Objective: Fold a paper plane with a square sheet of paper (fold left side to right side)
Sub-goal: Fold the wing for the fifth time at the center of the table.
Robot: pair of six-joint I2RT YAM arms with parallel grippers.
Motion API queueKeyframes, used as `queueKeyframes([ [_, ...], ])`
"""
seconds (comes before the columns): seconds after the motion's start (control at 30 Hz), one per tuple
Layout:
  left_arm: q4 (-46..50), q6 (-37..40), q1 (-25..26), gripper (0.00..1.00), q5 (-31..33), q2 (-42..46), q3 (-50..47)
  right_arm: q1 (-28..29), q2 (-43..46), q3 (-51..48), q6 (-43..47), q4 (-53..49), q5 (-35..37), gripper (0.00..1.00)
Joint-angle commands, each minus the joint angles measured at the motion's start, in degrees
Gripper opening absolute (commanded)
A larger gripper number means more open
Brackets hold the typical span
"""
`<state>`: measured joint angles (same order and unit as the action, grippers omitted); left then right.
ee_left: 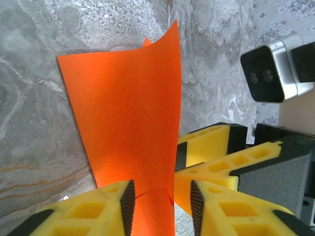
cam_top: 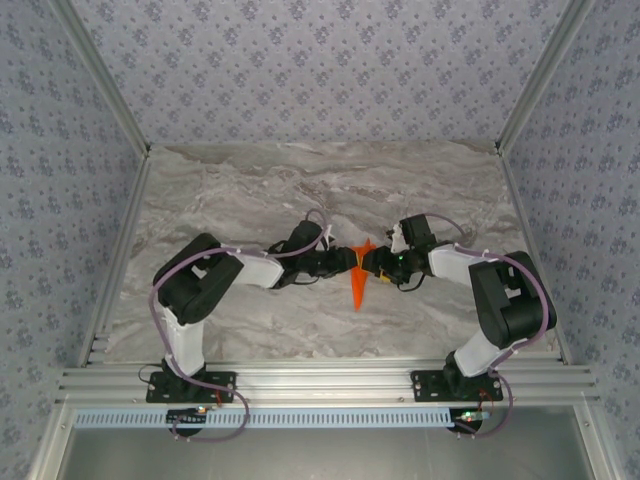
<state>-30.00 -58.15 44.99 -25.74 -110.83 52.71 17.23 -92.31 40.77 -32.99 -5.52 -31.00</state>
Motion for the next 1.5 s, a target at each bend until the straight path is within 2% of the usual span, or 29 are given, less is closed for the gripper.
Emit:
queueKeyframes([
  [0.0,0.24,1.39,-0.03,0.32,-1.51,-1.32,2.25,1.04,-4.43,-0.79,2.42,1.12,4.47,0.57],
  [0.27,2.2,3.01,-0.77,0.07,-1.29,-1.41,2.56,0.62,-2.81,-0.77,2.76,1.26,3.41,0.58],
  [0.4,2.48,4.28,-1.55,0.0,-1.89,-1.01,2.54,-1.56,0.74,-0.12,3.18,1.52,1.03,0.6],
  [0.53,3.58,6.14,-1.74,0.0,-3.09,-1.15,3.6,-4.08,2.86,0.98,1.83,3.29,-2.72,0.67],
  [0.7,4.5,7.33,-1.85,0.0,-3.87,-1.45,4.31,-4.67,0.82,2.1,-2.58,8.99,-6.65,0.74],
  [0.9,4.72,7.87,-2.28,0.0,-4.07,-1.52,4.24,-4.37,-2.76,3.54,-6.11,12.26,-7.06,0.75],
  [1.47,4.94,8.0,-2.46,0.0,-4.23,-1.67,4.51,-2.56,-7.97,6.92,-5.45,9.09,-4.5,0.75],
])
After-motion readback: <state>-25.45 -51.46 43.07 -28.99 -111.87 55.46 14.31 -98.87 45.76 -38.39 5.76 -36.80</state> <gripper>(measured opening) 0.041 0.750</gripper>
